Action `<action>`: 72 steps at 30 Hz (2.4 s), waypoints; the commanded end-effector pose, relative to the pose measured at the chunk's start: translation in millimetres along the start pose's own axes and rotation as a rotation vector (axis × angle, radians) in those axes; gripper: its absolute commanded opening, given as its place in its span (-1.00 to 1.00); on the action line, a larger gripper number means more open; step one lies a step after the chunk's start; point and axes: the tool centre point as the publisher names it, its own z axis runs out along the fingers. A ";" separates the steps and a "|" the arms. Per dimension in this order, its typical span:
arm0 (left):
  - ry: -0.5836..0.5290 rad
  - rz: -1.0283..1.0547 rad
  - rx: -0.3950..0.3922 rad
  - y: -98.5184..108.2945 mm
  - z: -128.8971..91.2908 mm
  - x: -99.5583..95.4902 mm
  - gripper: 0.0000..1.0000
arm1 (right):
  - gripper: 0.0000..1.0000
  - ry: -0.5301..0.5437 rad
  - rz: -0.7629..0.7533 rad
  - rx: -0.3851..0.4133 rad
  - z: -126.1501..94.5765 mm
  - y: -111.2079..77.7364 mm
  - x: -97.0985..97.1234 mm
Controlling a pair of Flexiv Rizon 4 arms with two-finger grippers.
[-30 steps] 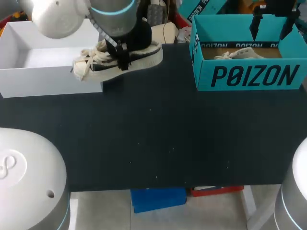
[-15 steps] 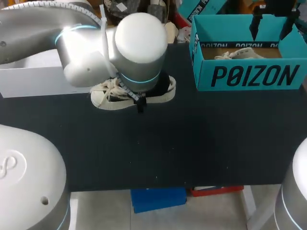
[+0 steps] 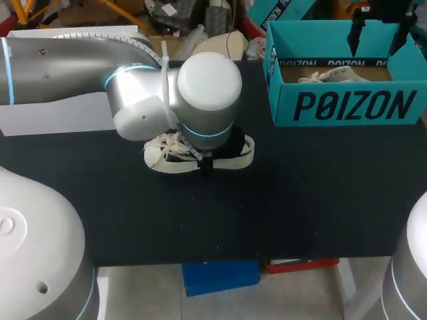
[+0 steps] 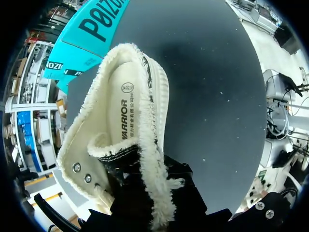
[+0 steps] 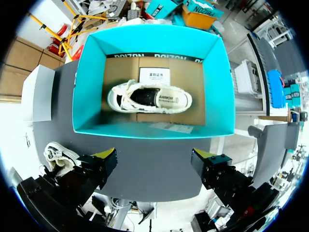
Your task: Take the shoe out of the shoebox, open the shoe tongue, remove and reinsert the insole, then place the shoe into the shoebox
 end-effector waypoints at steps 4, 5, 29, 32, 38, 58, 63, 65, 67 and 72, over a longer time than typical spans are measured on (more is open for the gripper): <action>0.026 0.023 -0.002 -17.5 44.8 9.5 -1.00 | 1.00 0.000 0.001 0.000 -0.1 -0.2 0.0; 0.025 0.023 -0.003 -19.2 46.2 10.3 -1.00 | 1.00 0.000 0.001 0.000 -0.1 -0.2 0.0; 0.352 -0.001 0.367 61.3 -110.9 -43.9 1.00 | 1.00 0.000 0.001 0.000 -0.1 -0.2 0.0; 0.335 -0.001 0.361 88.8 -115.1 -49.5 1.00 | 1.00 0.000 0.001 0.000 -0.1 -0.2 0.0; 0.346 0.015 0.369 98.4 -114.8 -49.2 1.00 | 1.00 0.000 0.001 0.000 -0.1 -0.2 0.0; 0.343 -0.012 0.414 102.1 -113.3 -46.0 1.00 | 1.00 0.000 0.001 0.000 -0.1 -0.2 0.0; 0.426 -0.106 0.624 117.6 -110.8 -46.5 1.00 | 1.00 0.000 0.001 0.000 -0.1 -0.2 0.0; 0.406 -0.105 0.645 121.6 -112.8 -50.0 1.00 | 1.00 0.000 0.001 0.000 -0.1 -0.2 0.0; 0.395 -0.108 0.662 124.3 -113.1 -54.3 1.00 | 1.00 0.000 0.001 0.000 -0.1 -0.2 0.0; 0.412 -0.092 0.688 128.4 -113.9 -58.7 1.00 | 1.00 0.000 0.001 0.000 -0.1 -0.2 0.0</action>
